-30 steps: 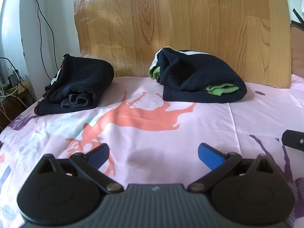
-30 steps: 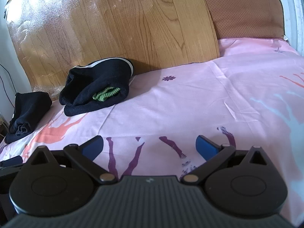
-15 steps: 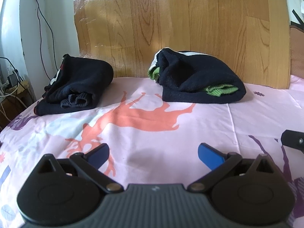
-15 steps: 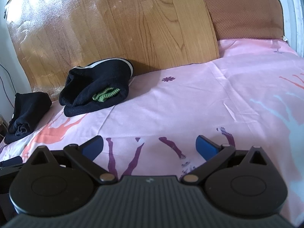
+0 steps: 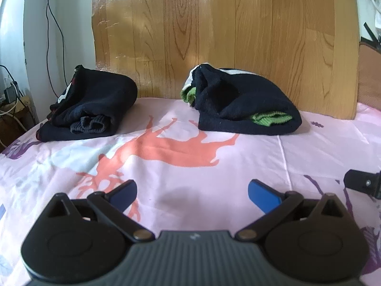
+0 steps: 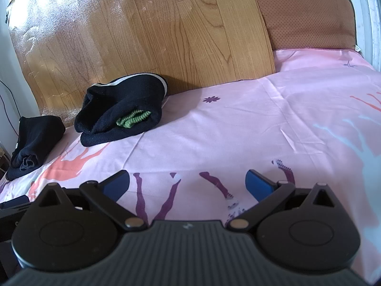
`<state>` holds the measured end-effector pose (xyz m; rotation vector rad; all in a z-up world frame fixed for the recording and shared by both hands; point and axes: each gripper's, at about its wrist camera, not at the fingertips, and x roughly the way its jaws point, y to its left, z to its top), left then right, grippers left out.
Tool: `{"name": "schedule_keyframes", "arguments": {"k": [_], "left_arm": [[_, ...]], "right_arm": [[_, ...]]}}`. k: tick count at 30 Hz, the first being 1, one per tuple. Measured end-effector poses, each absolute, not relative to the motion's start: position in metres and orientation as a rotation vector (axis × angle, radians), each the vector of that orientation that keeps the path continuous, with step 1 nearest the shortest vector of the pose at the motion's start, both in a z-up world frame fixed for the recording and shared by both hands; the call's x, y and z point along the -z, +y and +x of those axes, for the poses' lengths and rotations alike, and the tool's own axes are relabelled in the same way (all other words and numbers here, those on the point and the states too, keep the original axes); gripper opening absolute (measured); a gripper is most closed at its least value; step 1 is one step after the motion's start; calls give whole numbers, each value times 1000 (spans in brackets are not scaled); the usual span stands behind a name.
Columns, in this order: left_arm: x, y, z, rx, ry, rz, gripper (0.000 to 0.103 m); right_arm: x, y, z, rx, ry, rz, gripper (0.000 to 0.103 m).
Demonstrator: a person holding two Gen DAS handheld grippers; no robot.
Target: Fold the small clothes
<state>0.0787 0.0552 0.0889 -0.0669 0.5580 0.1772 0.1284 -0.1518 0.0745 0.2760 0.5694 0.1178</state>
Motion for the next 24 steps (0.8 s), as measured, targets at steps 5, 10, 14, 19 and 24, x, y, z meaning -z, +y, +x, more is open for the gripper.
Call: {"name": "schedule_keyframes", "arguments": {"k": [5,10,14,19,24], "left_arm": [[-89,58,80,-198,554,-86,103],[-90,57,79,-237,543,-73,103],[-91,54,79,-254,539,-47,103],[-90,55,81,-254,556,-49,103],[-89,54,81,-249,561,-44,103]], "right_arm": [[-74,-152,128,-118,569,276,103],[-74,-152,128,-118,569,276,103],[-74,-152,128,-118,570,276,103],[-74,-151,128,-119,570,273,103],[-75,-149,127,-120,569,272,103]]}}
